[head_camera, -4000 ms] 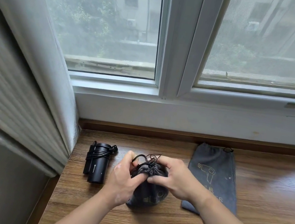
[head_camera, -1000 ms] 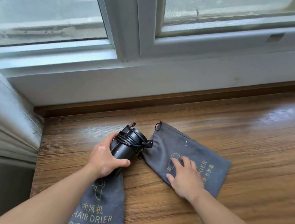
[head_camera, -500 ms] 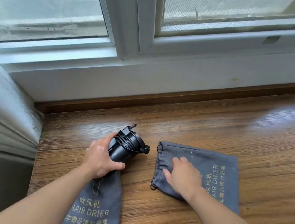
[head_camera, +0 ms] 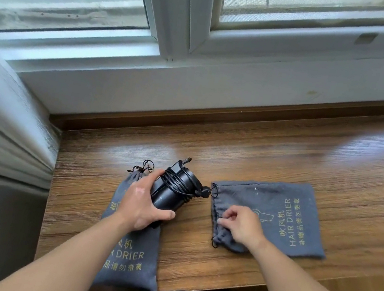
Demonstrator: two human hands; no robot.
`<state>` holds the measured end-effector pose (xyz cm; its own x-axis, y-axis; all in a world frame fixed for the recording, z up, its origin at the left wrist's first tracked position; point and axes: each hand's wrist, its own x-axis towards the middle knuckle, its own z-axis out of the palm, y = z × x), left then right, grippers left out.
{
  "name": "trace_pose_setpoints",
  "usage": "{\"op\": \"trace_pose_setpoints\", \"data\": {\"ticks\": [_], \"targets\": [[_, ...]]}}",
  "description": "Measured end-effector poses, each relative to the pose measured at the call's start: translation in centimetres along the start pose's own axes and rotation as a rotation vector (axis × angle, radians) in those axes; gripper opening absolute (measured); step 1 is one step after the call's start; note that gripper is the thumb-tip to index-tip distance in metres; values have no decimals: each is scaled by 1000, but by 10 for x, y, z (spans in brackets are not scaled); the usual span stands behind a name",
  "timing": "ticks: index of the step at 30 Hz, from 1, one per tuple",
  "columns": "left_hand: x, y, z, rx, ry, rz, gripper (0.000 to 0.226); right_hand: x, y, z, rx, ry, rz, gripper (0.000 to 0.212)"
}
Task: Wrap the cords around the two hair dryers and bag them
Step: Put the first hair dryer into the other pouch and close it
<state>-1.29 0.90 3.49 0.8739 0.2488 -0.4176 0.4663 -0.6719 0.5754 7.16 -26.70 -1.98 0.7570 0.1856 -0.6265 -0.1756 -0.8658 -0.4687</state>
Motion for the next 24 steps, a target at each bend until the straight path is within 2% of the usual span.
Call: {"op": "trace_pose_setpoints", "data": {"ticks": [7,10,12,14,17,18,20,22,24], "targets": [[-21,22,38,-80,58,7,116,-29,-7,-18,544,93,17,15],[-28,28,54,-107,85,-14,116,-31,-12,-22,578,160,23,19],[-32,30,58,-108,94,0,115,-28,-13,-24,583,216,51,13],[-34,28,60,-101,107,10,114,-23,-13,-25,630,197,100,7],[-37,21,58,-79,134,-17,114,-23,-17,-30,482,63,74,31],[-38,19,57,-72,142,-33,115,-25,-18,-32,348,20,52,28],[-40,15,55,-57,157,-58,116,-31,-19,-34,100,-30,36,7],[-42,11,54,-43,147,-67,117,-30,-16,-30,30,-20,32,36],[-47,10,54,-20,127,-54,117,-29,-15,-26,40,23,16,33]]}}
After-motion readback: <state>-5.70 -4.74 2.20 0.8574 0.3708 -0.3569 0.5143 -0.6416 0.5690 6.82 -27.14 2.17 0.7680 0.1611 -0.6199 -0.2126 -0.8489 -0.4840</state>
